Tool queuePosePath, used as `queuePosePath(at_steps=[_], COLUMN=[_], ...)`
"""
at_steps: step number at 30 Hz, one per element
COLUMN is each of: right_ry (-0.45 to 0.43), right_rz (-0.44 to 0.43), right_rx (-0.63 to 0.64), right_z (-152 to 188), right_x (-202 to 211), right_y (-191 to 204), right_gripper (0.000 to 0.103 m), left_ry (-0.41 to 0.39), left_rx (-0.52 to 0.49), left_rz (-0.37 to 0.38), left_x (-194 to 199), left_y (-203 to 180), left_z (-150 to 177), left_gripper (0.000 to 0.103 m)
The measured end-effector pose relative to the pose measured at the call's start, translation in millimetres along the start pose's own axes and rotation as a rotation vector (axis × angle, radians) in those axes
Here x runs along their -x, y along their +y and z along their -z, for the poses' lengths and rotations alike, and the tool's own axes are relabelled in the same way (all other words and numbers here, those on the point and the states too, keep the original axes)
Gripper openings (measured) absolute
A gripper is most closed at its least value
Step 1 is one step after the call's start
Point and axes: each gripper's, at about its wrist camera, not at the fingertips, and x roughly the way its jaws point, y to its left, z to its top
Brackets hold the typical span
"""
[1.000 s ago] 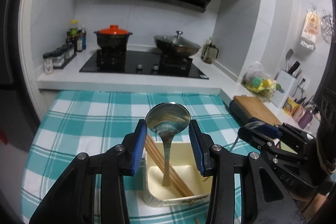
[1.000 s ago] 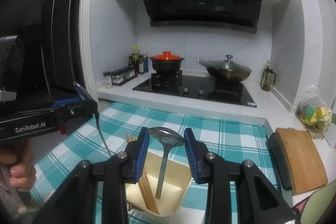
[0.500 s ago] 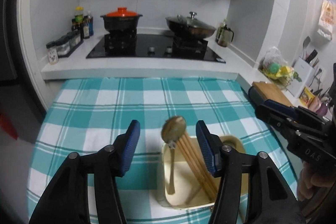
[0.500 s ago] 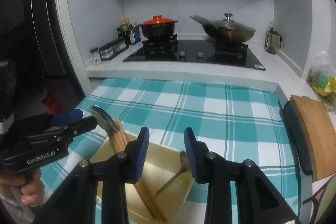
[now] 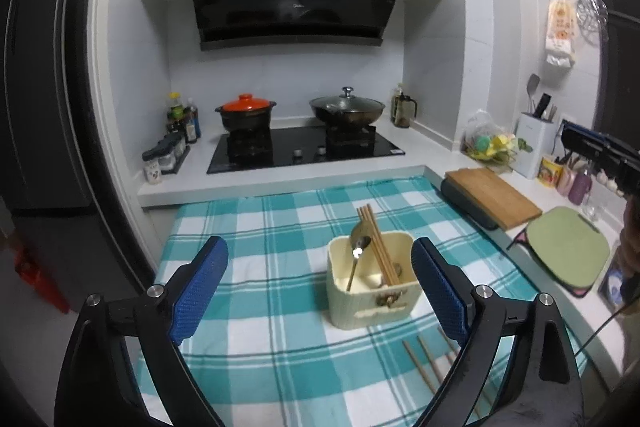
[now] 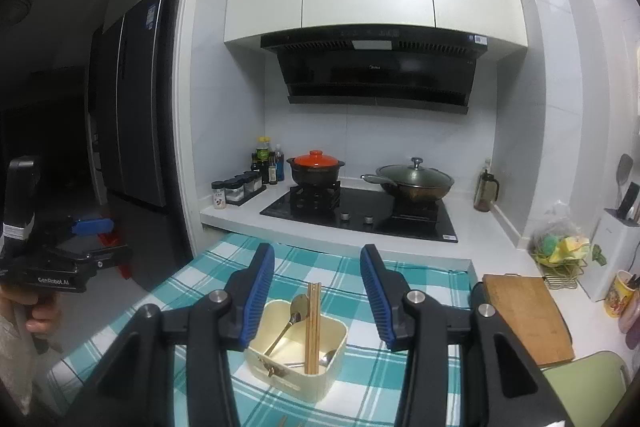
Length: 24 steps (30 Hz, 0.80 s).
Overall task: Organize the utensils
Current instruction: 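Withdraw both tools from the box back toward the loose chopsticks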
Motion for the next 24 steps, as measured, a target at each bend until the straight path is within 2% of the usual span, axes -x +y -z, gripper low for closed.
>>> queuePosePath(at_steps=[5,10,13,17,21,24], right_ry=[0.007,0.064,0.137,0.256,0.355,0.393], right_rz=[0.03,0.107,0.133,0.181,0.185,0.21], right_rx=[0.06,0.103,0.076,-0.007,-0.145,-0.169], right_z=[25,74,115,187,250,282], right_x=[60,87,87,77,67,65], right_y=[14,22,19,17,10,8], right_gripper=[0.046,0.046,0.046,0.046,0.046,0.046], left_ry=[0.066,0.193,0.274,0.358,0.4,0.405], left_rx=[0.001,0.015,0.028,0.048,0.021,-0.023], left_rz=[0.044,0.073,0.08,0.077,0.028,-0.005], left_x=[20,2,-16,-39,-56,-60], left_y=[-19,-51,-72,-95,-113,-120], left_z=[54,119,157,197,217,223], left_gripper=[0.097,0.097,0.097,0.097,0.097,0.097])
